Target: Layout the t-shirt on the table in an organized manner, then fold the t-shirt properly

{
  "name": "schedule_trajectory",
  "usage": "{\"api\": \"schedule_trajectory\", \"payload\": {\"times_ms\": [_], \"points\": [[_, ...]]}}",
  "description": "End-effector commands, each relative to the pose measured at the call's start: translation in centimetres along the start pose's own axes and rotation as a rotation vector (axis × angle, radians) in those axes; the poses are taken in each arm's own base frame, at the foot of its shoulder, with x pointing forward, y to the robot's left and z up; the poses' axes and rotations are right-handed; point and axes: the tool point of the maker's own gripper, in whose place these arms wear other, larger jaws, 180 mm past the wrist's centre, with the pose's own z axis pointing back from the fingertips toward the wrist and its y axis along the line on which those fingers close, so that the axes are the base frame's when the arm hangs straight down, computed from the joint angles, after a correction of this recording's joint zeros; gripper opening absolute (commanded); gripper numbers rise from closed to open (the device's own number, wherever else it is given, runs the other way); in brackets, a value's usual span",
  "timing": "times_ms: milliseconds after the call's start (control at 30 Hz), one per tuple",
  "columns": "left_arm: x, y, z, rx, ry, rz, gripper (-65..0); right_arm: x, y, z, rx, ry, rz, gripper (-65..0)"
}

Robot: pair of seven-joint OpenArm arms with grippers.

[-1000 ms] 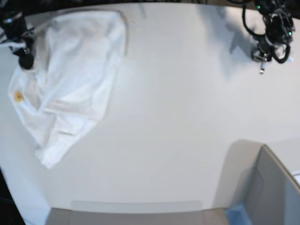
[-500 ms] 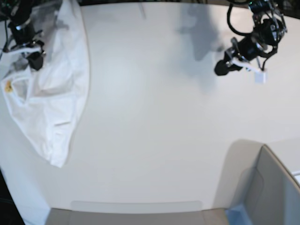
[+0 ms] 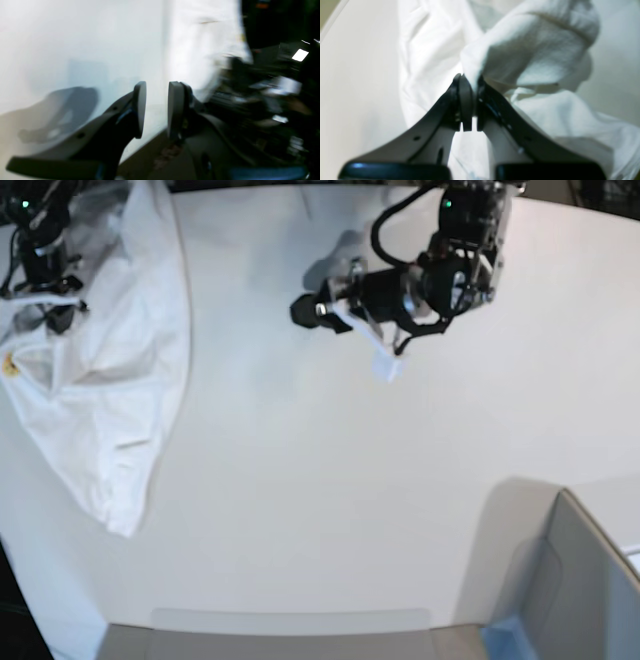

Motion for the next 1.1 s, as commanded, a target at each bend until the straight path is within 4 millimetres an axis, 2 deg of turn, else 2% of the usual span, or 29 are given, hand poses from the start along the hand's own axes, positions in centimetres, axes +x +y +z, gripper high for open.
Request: {"api": "schedule_trajectory", "payload": {"times_ms": [0,133,233,333,433,500,600,700,767,833,900,967,1067], "points": [[0.5,-1.5,0.0,-0.044,0.015,-0.013,-48.3,0.6,0.4,0.2,0.019,-0.014,0.043,-65.0],[1.1,-1.0,-0.1,-0.033,0.010,0.000,-48.3,-2.1,1.6,0.1,0.067,0.122,0.135,-55.4],[1.1,-0.9,-0.1,-0.032,0.009,0.001,-48.3,-2.7,1.5,0.2,0.061,0.141,0.118,-47.3],[0.9,-0.9,-0.2,-0.032,0.013,0.004,-48.3,-1.2,-1.3,1.3,-0.032,0.062,0.015,-42.7],[0.9,-0.8,-0.2,-0.030,0.014,0.008,-48.3,1.3,-4.6,2.7,-0.132,-0.052,-0.061,-42.0],[0.9,-0.7,-0.2,-0.028,0.013,0.010,-48.3,-0.3,-5.3,3.4,-0.145,0.034,-0.049,-42.0],[1.0,-0.5,0.0,-0.018,0.012,0.004,-48.3,-3.8,-3.9,4.2,-0.044,0.192,-0.041,-42.0],[1.2,-0.1,0.2,-0.006,0.007,0.001,-48.3,-7.7,-1.0,4.4,0.064,0.323,-0.043,-42.0],[1.2,-0.1,0.2,-0.006,0.007,0.001,-48.3,-9.4,0.6,4.0,0.108,0.376,-0.021,-42.0],[1.3,-0.2,0.2,-0.008,0.003,0.001,-48.3,-10.4,2.6,3.2,0.151,0.407,0.019,-42.0],[1.4,0.0,0.3,-0.003,0.002,0.000,-48.3,-12.1,3.5,2.0,0.156,0.447,0.054,-42.0],[1.4,0.0,0.3,-0.002,0.002,-0.001,-48.3,-13.9,3.9,0.1,0.144,0.492,0.087,-42.0],[2.1,0.5,0.8,0.003,-0.025,0.018,-48.3,-15.6,4.0,-2.3,0.129,0.540,0.067,-42.0]]}}
